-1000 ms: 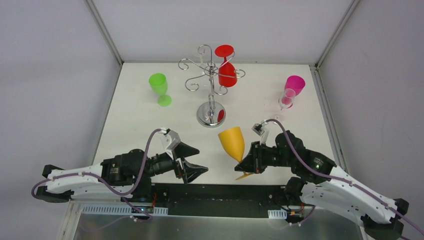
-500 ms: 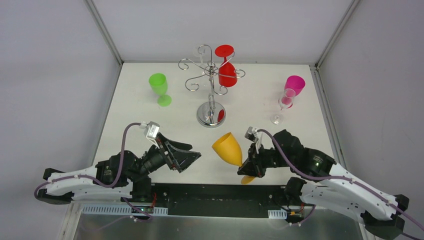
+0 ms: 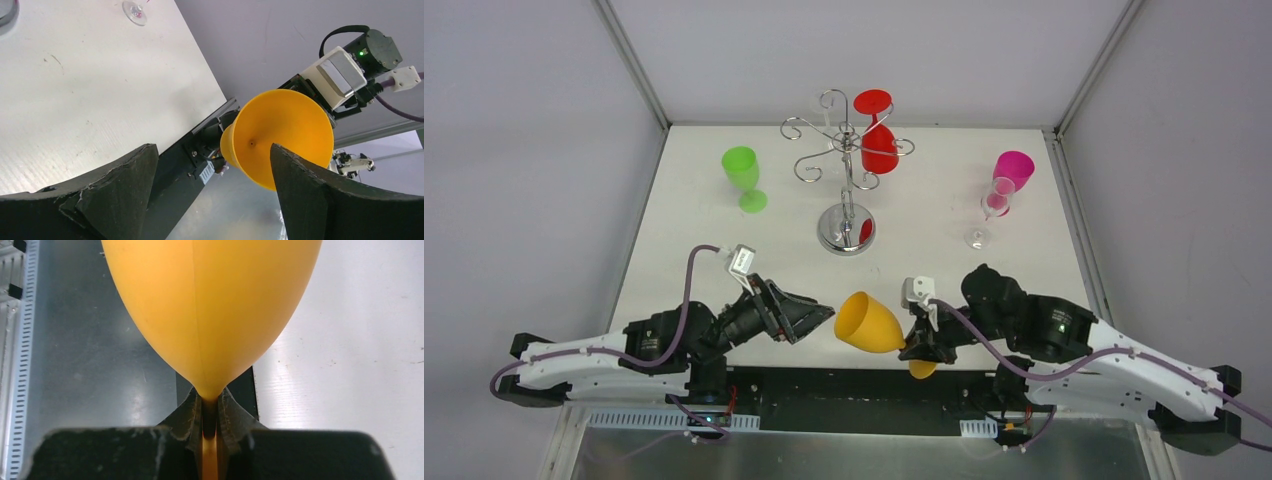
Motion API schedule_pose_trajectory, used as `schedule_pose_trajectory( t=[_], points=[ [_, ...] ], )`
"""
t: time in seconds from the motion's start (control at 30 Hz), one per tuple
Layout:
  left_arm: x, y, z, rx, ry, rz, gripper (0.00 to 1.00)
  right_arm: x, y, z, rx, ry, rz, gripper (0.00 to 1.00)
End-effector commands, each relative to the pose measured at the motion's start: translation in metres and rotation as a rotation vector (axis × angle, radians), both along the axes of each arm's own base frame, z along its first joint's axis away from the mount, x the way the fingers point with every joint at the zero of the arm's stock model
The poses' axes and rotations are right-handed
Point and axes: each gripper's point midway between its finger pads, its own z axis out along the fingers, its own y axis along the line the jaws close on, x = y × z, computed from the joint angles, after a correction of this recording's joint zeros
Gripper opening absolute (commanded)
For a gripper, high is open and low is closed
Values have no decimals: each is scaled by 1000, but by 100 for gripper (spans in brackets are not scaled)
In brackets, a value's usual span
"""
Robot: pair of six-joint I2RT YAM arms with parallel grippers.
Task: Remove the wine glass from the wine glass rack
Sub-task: Place the wine glass at the center of the board.
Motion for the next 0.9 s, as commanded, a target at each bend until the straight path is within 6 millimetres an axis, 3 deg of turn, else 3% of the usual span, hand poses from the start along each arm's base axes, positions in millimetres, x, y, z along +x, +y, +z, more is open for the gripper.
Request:
schedule_pose_trajectory(
  t=[0.0,0.17,0.87],
  points=[
    [-8,-9,2,-20,44,-44,84,8,4,17,2,-127,42,0],
    [-12,-16,1,-7,58,-79,80,12,7,22,-45,-168,59,0],
    [-19,-31,-8,-5,105,-162,41,24,21,21,-115,-278,48,0]
  ],
)
